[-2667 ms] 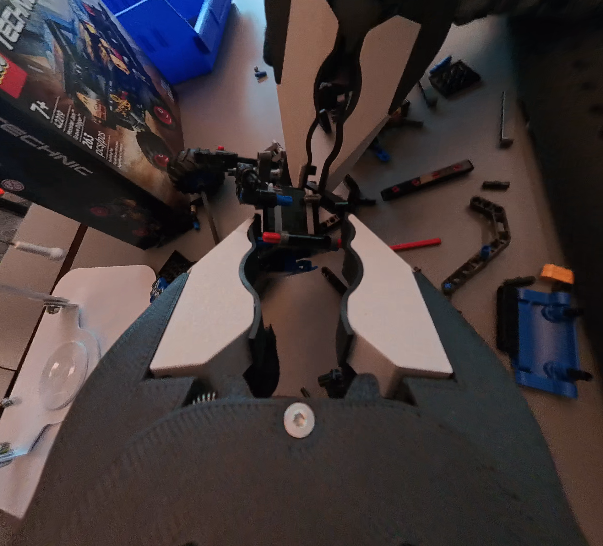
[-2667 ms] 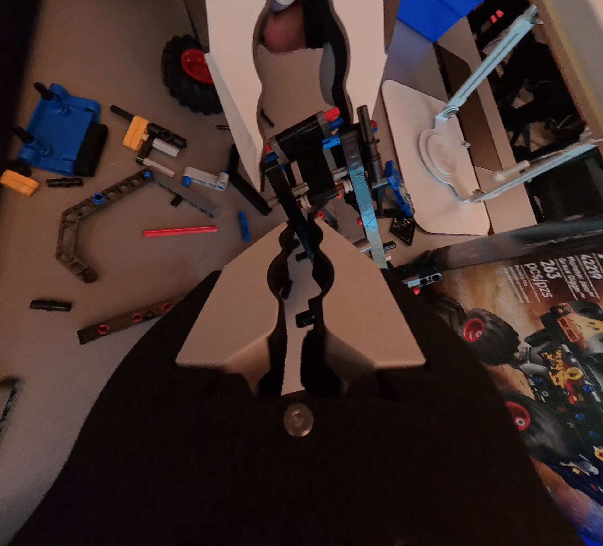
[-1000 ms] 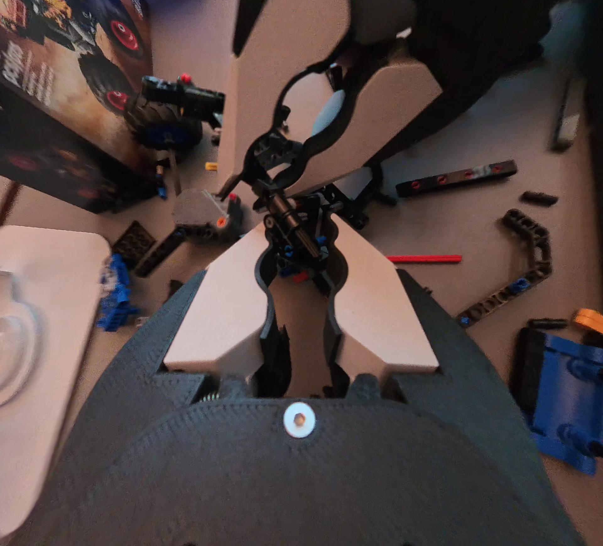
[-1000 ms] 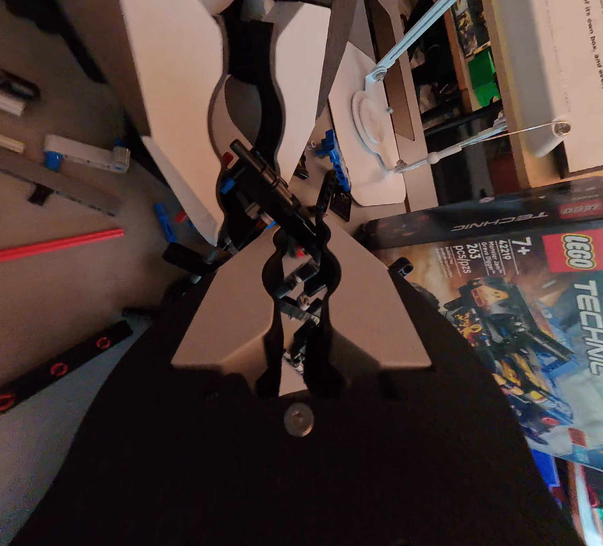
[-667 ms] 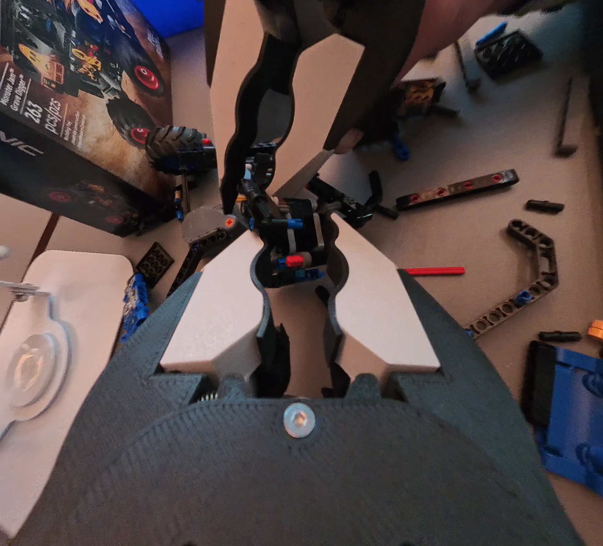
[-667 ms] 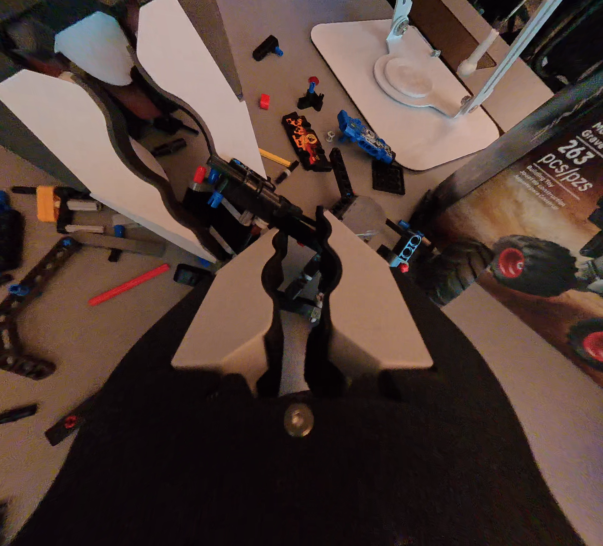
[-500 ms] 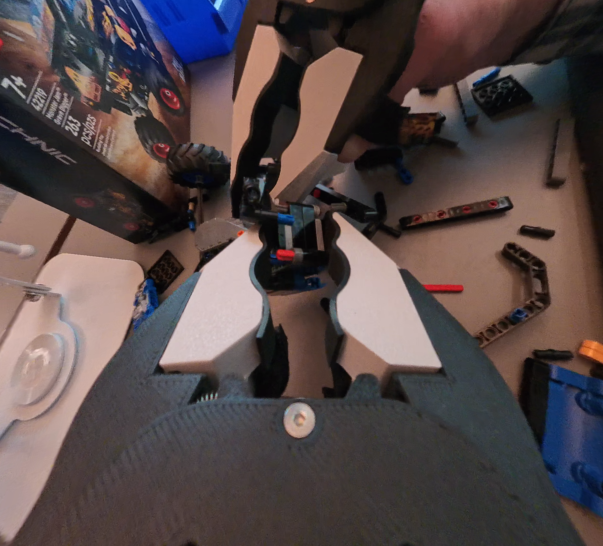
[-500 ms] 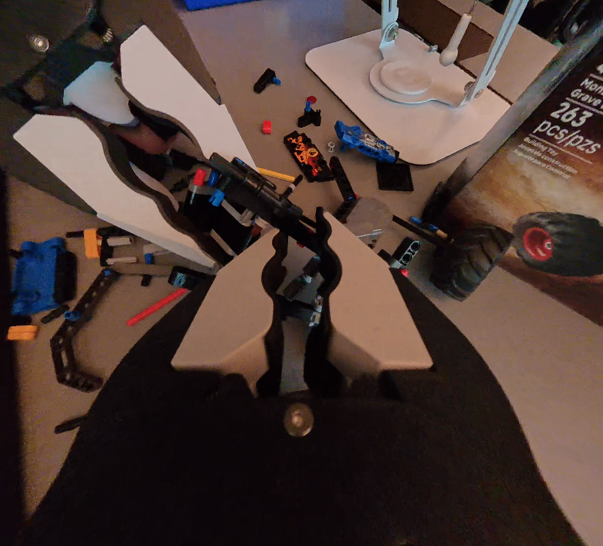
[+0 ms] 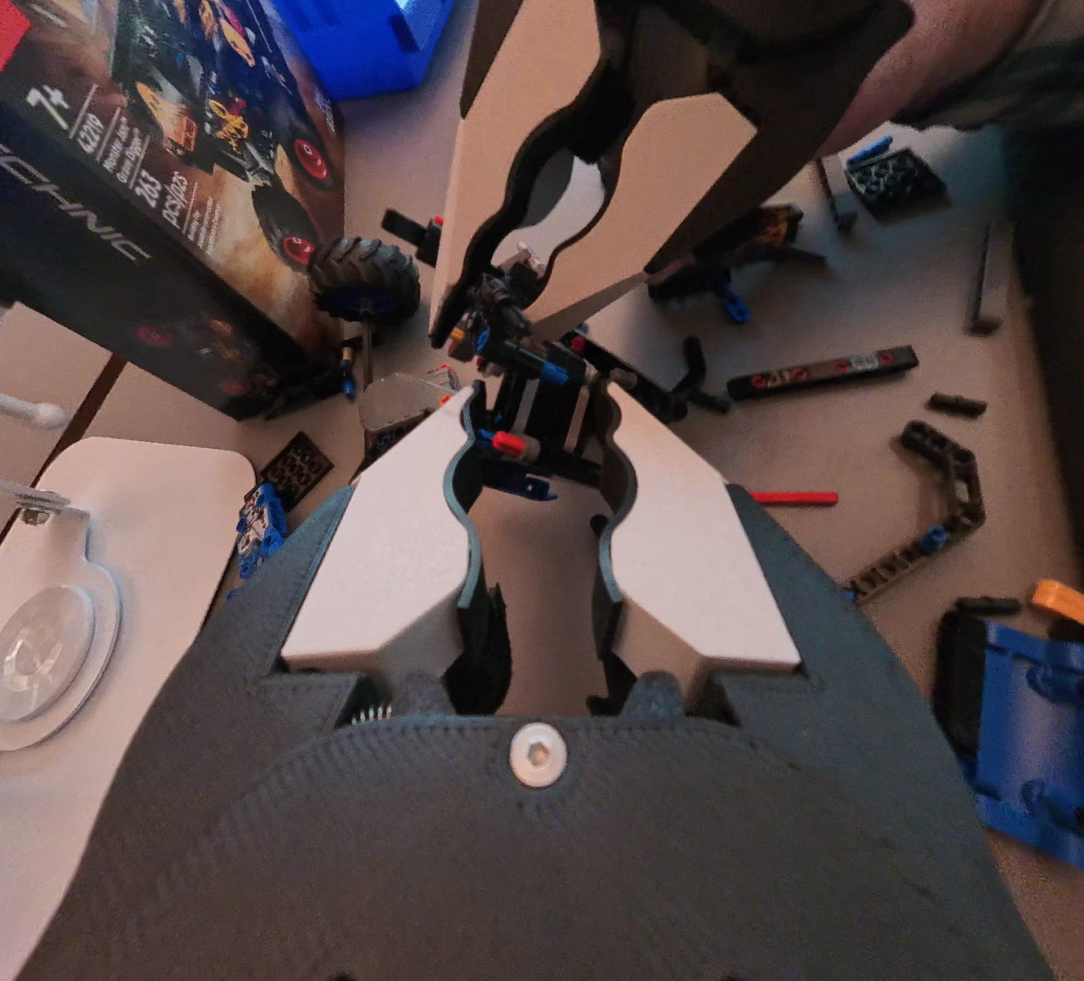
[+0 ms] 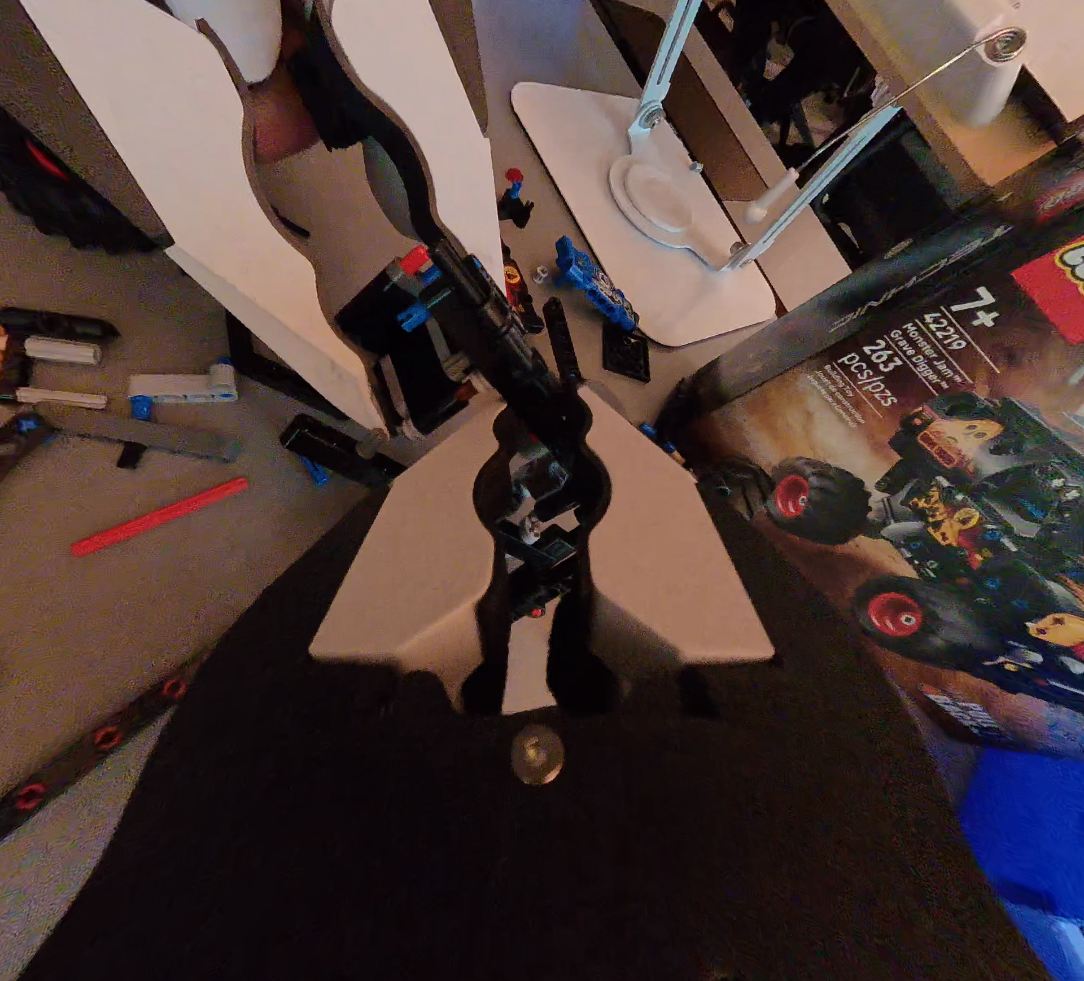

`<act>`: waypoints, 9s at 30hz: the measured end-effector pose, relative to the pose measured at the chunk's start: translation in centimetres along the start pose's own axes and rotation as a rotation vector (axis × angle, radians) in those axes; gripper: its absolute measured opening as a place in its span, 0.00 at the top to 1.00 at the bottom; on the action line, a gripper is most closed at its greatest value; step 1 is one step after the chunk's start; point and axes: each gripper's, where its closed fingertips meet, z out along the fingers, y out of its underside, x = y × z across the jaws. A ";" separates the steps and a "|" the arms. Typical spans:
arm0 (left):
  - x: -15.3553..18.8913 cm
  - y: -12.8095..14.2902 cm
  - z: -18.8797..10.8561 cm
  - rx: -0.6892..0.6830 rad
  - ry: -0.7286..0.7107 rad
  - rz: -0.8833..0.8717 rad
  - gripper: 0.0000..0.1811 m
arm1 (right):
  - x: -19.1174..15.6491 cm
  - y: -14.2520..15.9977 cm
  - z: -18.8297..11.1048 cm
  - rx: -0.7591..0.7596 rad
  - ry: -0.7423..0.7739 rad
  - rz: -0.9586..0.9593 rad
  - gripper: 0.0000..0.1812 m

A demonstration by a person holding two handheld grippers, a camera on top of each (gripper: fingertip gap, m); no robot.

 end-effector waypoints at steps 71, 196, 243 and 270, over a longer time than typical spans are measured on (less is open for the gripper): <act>-0.2 -2.7 2.3 0.070 -0.268 0.317 1.00 | -0.5 5.5 -2.7 -0.260 0.269 -0.268 0.93; -1.7 -5.9 -1.2 0.324 -0.222 -0.173 0.95 | -1.2 -0.9 -8.7 0.304 -0.083 0.359 0.98; -0.7 -5.0 0.5 0.233 -0.199 -0.084 0.94 | -1.1 -0.4 -6.9 0.234 -0.012 0.335 0.99; 1.2 -6.2 -1.4 0.382 0.135 -0.289 0.90 | -1.7 -1.4 -7.6 0.281 -0.025 0.232 0.99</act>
